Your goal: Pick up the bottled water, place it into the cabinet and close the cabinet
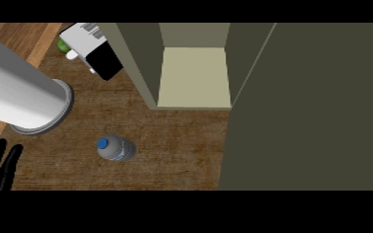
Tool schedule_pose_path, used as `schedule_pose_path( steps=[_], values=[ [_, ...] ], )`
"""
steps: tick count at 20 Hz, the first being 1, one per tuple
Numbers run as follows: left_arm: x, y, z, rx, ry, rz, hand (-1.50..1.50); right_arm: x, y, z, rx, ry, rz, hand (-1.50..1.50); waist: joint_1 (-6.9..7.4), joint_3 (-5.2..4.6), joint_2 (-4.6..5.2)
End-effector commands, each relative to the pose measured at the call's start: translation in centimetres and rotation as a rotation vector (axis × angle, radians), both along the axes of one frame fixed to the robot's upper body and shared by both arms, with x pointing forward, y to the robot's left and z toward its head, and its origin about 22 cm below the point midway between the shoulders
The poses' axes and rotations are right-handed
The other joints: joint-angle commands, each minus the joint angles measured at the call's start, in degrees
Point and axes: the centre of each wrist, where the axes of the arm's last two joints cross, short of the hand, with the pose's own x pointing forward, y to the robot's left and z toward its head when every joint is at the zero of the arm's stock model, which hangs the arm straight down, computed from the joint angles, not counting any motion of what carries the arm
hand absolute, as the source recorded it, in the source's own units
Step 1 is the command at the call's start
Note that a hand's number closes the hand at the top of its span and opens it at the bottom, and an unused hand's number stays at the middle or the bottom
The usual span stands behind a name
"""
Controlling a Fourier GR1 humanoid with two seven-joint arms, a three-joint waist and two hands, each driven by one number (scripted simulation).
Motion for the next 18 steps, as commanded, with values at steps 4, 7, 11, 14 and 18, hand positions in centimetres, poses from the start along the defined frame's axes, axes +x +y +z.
schedule_pose_path(
  steps=[4, 7, 11, 14, 18],
  values=[
    [-1.8, 0.8, 3.1, 0.009, -0.091, -0.034, -1.50, -2.3, 0.1, 1.4, -0.037, -0.049, -0.045, -1.50, -0.45, -0.03, 0.00],
    [-2.5, 0.5, 2.3, 0.000, -0.065, -0.026, -1.50, -1.3, 0.2, 1.1, -0.058, -0.059, -0.063, -1.50, 0.28, -0.04, -0.02],
    [0.2, 1.0, 1.4, 0.026, -0.060, 0.001, -1.50, -2.1, -0.2, 1.7, -0.079, -0.044, -0.029, -1.50, -0.50, 0.00, 0.23],
    [1.4, 1.6, -0.9, 0.043, -0.037, -0.003, -1.50, -2.6, -0.5, 2.3, -0.053, -0.061, -0.053, -1.50, -0.53, -0.03, 0.19],
    [2.5, 1.2, -2.3, 0.053, -0.028, 0.004, -1.50, -2.6, 0.3, 2.6, -0.050, -0.067, -0.046, -1.50, -0.62, -0.05, 0.20]
  ],
)
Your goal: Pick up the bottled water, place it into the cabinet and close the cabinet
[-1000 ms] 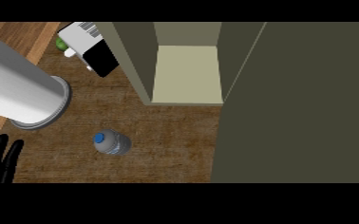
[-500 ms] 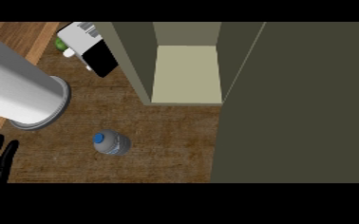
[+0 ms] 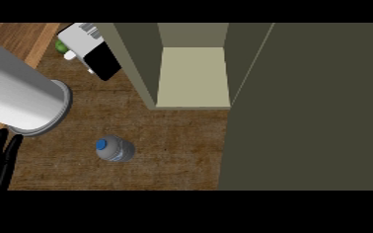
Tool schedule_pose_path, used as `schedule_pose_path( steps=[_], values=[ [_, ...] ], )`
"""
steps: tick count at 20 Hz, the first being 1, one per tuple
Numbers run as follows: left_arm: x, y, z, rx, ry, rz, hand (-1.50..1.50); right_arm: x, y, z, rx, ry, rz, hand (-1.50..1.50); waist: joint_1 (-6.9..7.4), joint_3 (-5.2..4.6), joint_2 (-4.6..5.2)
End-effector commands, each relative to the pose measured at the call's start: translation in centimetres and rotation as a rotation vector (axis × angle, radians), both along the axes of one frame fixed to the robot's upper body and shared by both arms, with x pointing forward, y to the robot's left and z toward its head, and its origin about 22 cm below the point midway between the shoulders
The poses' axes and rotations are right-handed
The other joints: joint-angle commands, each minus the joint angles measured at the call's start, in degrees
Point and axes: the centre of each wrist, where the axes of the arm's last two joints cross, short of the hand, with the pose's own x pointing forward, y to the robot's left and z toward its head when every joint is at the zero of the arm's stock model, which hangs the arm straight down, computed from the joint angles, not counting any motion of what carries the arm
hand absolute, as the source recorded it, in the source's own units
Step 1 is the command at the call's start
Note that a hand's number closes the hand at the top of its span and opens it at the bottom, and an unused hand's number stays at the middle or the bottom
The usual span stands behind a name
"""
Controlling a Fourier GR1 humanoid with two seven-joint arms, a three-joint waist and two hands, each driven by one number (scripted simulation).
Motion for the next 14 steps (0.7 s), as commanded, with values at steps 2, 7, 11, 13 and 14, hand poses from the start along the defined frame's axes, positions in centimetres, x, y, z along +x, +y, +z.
schedule_pose_path(
  steps=[2, 7, 11, 13, 14],
  values=[
    [2.3, -1.0, -2.7, -0.013, 0.003, -0.012, -1.50, -1.1, -0.4, 1.9, -0.042, -0.072, -0.056, -1.50, -0.11, -0.01, 0.15],
    [1.6, 0.7, -4.3, 0.008, 0.006, 0.052, -1.50, -3.4, -0.7, 1.8, -0.043, -0.063, -0.050, -1.50, -0.63, 0.00, -0.16],
    [4.6, -0.1, -7.1, 0.024, 0.036, 0.038, -1.50, -1.1, -0.2, 2.0, -0.032, -0.082, -0.074, -1.50, -0.37, -0.02, 0.21],
    [4.6, -0.2, -6.6, 0.024, 0.046, 0.036, -1.50, -1.8, -1.3, 2.3, -0.053, -0.081, -0.053, -1.50, -0.27, 0.04, 0.15],
    [4.1, 0.8, -8.0, 0.004, 0.067, 0.038, -1.50, -3.3, -0.2, 2.7, -0.032, -0.051, -0.053, -1.50, -0.51, -0.05, -0.05]
  ],
)
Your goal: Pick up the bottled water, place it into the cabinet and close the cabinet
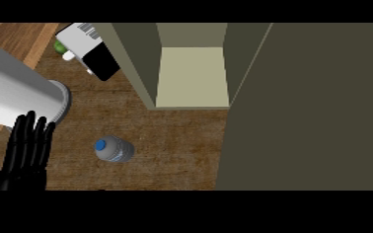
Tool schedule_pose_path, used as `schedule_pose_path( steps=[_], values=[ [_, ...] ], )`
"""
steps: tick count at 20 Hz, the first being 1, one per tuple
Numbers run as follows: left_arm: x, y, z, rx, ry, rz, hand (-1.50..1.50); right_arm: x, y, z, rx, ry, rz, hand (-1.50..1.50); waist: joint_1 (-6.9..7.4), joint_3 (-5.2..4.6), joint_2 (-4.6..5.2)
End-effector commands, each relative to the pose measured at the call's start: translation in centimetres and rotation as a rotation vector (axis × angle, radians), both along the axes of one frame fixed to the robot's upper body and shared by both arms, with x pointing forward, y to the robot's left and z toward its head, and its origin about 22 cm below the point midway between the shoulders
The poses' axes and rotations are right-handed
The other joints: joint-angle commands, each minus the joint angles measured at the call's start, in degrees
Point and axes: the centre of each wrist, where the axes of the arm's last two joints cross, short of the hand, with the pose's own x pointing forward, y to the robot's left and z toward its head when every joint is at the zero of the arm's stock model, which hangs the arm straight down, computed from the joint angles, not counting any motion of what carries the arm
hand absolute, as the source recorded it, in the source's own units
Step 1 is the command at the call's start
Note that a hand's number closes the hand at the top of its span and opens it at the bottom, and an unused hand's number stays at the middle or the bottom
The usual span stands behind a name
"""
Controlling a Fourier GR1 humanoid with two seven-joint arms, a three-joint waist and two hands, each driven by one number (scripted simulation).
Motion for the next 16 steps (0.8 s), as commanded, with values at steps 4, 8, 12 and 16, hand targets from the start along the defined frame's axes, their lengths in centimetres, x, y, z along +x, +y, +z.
schedule_pose_path(
  steps=[4, 8, 12, 16],
  values=[
    [2.1, -0.7, -4.2, 0.023, 0.037, -0.021, -1.50, -1.7, -0.4, 1.4, -0.026, -0.084, -0.067, -1.50, -0.06, 0.01, 0.02],
    [0.9, 0.8, -7.0, 0.001, 0.048, -0.045, -1.50, -1.3, -0.8, 1.9, -0.046, -0.066, -0.058, -1.50, 0.36, 0.01, 0.04],
    [3.0, -0.1, -8.5, 0.012, 0.057, -0.040, -1.50, -2.1, -1.6, 2.3, -0.052, -0.082, -0.071, -1.50, -0.06, 0.02, 0.03],
    [3.6, -1.9, -9.9, -0.015, 0.091, -0.086, -1.50, -2.5, -0.2, 1.0, -0.039, -0.075, -0.051, -1.50, -0.23, 0.03, -0.05]
  ],
)
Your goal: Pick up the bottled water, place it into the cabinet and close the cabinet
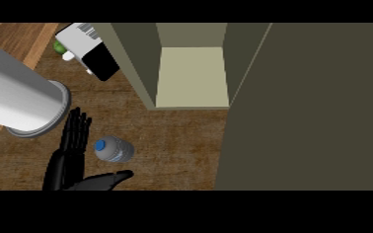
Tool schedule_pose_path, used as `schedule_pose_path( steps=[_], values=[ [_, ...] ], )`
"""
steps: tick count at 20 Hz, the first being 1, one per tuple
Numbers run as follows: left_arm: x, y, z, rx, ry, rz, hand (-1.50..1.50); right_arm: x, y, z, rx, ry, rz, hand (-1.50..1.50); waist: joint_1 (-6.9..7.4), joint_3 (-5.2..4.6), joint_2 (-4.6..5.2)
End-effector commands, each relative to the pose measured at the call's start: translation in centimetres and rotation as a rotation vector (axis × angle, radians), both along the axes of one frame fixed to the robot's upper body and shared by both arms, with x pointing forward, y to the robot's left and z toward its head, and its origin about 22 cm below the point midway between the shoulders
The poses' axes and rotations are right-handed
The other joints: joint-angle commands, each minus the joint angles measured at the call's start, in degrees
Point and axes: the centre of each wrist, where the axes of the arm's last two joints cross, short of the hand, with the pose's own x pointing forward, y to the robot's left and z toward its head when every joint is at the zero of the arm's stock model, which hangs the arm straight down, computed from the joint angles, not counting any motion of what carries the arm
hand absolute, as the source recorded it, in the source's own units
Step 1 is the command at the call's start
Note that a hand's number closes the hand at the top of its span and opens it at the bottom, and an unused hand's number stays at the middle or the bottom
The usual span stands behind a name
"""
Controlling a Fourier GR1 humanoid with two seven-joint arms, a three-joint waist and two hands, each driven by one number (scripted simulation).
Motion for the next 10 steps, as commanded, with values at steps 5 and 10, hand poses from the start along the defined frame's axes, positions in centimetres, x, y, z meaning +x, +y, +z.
schedule_pose_path(
  steps=[5, 10],
  values=[
    [1.9, -0.3, -4.0, -0.015, 0.015, -0.001, -1.50, -2.0, -1.4, 3.3, -0.019, -0.078, -0.049, -1.50, 0.12, -0.06, 0.11],
    [1.0, 1.0, -5.9, -0.022, 0.029, 0.011, -1.50, -2.2, -1.2, 1.7, -0.043, -0.076, -0.051, -1.50, 0.00, 0.01, 0.02]
  ],
)
